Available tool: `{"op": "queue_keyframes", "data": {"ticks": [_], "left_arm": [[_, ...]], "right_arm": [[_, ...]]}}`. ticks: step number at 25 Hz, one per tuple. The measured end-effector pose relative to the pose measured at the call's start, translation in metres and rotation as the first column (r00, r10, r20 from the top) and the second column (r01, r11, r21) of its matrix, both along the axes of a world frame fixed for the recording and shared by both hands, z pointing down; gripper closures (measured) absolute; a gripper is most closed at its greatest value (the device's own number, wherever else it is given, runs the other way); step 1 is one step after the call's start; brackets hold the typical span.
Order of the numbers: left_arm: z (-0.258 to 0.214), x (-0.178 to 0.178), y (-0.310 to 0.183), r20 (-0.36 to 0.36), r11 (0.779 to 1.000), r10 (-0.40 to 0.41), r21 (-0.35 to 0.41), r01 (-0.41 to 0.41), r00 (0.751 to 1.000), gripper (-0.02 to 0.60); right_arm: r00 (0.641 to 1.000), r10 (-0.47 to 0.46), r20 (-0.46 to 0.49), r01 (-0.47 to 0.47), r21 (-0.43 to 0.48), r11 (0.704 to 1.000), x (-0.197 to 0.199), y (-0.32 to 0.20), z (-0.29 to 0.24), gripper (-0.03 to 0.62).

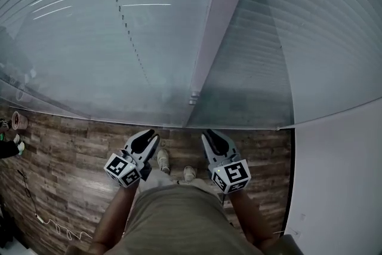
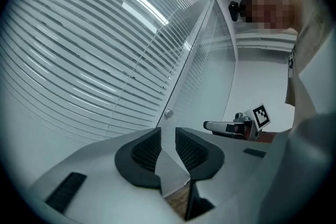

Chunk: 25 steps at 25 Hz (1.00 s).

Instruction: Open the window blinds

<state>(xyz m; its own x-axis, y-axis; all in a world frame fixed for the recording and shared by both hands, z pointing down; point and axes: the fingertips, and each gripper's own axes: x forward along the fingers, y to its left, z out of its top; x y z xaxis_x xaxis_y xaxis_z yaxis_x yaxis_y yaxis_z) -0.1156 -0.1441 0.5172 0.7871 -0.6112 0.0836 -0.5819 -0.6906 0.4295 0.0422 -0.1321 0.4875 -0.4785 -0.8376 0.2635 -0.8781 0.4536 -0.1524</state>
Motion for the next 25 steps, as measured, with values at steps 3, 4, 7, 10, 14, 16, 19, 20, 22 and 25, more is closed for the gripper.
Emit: {"op": "queue_keyframes", "data": {"ticks": [3,4,7,10,14,16,19,20,22,25], "left_arm": [[-0.002,-0.003,-0.010,-0.009,1.000,0.012,0.006,-0.012,1.000,0.542],[-0.003,-0.003,-0.013,-0.016,1.000,0.017,0.004,-0.017,1.000,0.560],[-0.006,-0.006,-0.029,-0.029,0.999,0.047,-0.012,-0.048,0.998,0.568],[0.006,-0.006,-0.038,-0.016,0.995,0.092,-0.034,-0.093,0.996,0.568],[0.022,-0.006,-0.043,-0.019,0.988,0.147,-0.049,-0.148,0.989,0.568],[0.024,-0.009,-0.049,-0.028,0.984,0.164,-0.069,-0.166,0.986,0.568],[0.025,-0.013,-0.056,-0.051,0.975,0.194,-0.098,-0.198,0.980,0.568],[0.025,-0.014,-0.058,-0.055,0.972,0.205,-0.102,-0.209,0.977,0.568],[0.025,-0.017,-0.061,-0.062,0.967,0.228,-0.103,-0.234,0.972,0.568],[0.028,-0.021,-0.067,-0.074,0.960,0.256,-0.099,-0.263,0.964,0.568]], "right_arm": [[1.000,0.028,-0.004,-0.028,0.002,1.000,0.000,-0.006,-0.001,0.537],[0.999,0.037,-0.006,-0.037,0.001,0.999,0.000,-0.008,-0.001,0.537],[0.998,0.063,-0.010,-0.063,-0.005,0.998,-0.002,-0.022,-0.003,0.537],[0.996,0.090,-0.007,-0.090,-0.009,0.996,-0.004,-0.032,0.009,0.537],[0.993,0.121,-0.001,-0.121,-0.014,0.993,-0.006,-0.039,0.025,0.537],[0.990,0.138,0.003,-0.138,-0.022,0.990,-0.008,-0.045,0.028,0.537],[0.986,0.165,0.004,-0.165,-0.029,0.986,-0.010,-0.051,0.031,0.537],[0.985,0.173,0.002,-0.173,-0.028,0.984,-0.010,-0.052,0.031,0.537],[0.982,0.187,0.000,-0.187,-0.025,0.982,-0.013,-0.055,0.032,0.537],[0.978,0.207,-0.003,-0.207,-0.022,0.978,-0.016,-0.059,0.037,0.537]]}}
